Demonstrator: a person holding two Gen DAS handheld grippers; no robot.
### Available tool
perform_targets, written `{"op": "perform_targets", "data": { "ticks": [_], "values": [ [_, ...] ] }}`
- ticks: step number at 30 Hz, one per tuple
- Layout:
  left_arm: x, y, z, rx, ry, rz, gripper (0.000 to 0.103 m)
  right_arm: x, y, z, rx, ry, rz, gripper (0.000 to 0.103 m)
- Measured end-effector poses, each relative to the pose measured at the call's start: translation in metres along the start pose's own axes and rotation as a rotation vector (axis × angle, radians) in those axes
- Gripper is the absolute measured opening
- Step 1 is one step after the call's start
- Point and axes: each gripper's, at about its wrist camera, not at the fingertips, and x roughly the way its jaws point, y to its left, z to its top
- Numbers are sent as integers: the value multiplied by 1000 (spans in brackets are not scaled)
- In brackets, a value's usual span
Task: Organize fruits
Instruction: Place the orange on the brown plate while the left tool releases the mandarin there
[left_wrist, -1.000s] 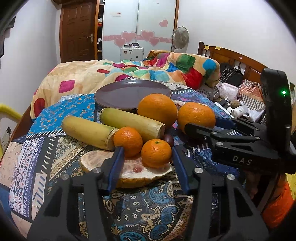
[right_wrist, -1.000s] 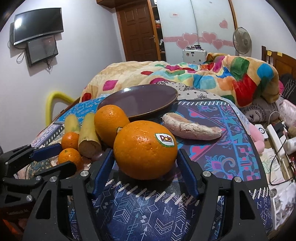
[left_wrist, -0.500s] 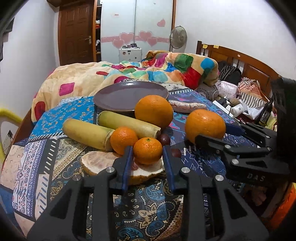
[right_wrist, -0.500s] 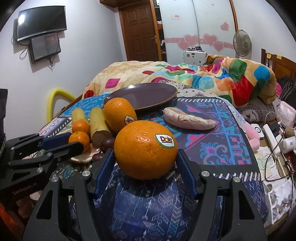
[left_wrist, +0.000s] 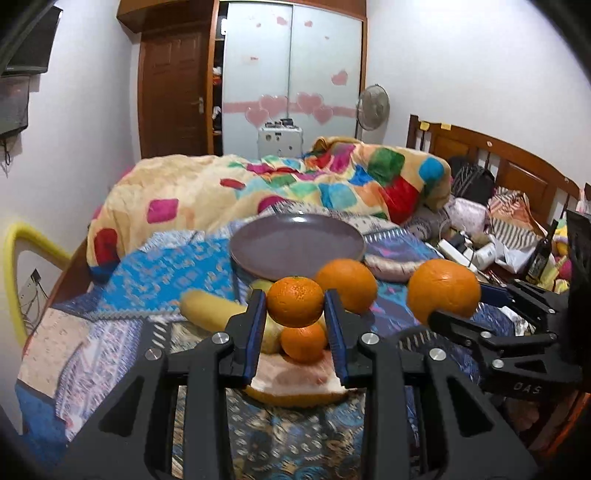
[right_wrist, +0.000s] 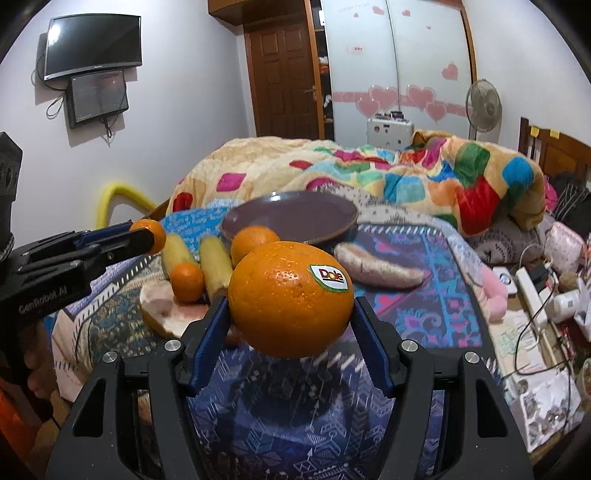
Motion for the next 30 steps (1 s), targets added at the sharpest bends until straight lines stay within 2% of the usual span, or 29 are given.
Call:
{"op": "perform_targets", "data": {
  "ticks": [5,18,30],
  "values": [
    [3,8,18,16,-28,30,32,-3,1,20,-14,-50,-20,63],
    [28,23,62,4,-53,19,32,8,-3,67,-38,-144,-60,63],
    [72,28,84,41,-2,66,32,46,-17,101,-33,-153,-94,63]
  ]
}}
